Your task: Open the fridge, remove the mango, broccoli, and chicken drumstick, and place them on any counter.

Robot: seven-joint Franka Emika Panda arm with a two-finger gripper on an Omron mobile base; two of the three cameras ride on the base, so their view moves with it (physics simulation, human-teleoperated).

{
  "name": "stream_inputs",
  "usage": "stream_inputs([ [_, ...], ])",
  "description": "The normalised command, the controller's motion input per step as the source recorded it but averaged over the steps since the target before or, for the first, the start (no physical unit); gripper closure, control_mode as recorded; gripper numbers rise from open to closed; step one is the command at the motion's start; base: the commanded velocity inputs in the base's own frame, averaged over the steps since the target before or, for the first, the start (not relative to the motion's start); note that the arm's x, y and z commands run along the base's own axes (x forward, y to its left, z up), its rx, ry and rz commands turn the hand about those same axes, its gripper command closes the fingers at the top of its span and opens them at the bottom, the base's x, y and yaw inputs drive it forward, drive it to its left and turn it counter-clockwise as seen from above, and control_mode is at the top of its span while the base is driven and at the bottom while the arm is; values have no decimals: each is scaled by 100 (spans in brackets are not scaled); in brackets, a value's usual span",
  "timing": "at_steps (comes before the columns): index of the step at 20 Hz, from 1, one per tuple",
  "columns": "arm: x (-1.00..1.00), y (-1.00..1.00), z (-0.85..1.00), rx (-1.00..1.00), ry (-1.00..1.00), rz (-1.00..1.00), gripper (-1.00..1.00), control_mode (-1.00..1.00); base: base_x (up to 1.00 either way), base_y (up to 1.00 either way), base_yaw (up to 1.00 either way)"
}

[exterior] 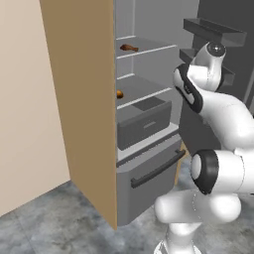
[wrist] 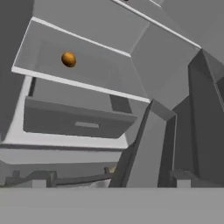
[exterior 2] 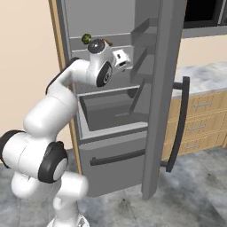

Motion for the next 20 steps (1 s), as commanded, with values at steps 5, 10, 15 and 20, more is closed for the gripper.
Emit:
stream_inputs([
  [5, 48, -54, -4, -4, 0, -13, -100, -100, 0, 0, 0],
  [10, 37, -68, -14, -2, 3, -14, -100, -100, 0, 0, 0],
  [15, 30, -91, -12, -1, 2, -16, -100, -100, 0, 0, 0],
  [20, 17, -100, -1, -4, 0, -19, -100, -100, 0, 0, 0],
])
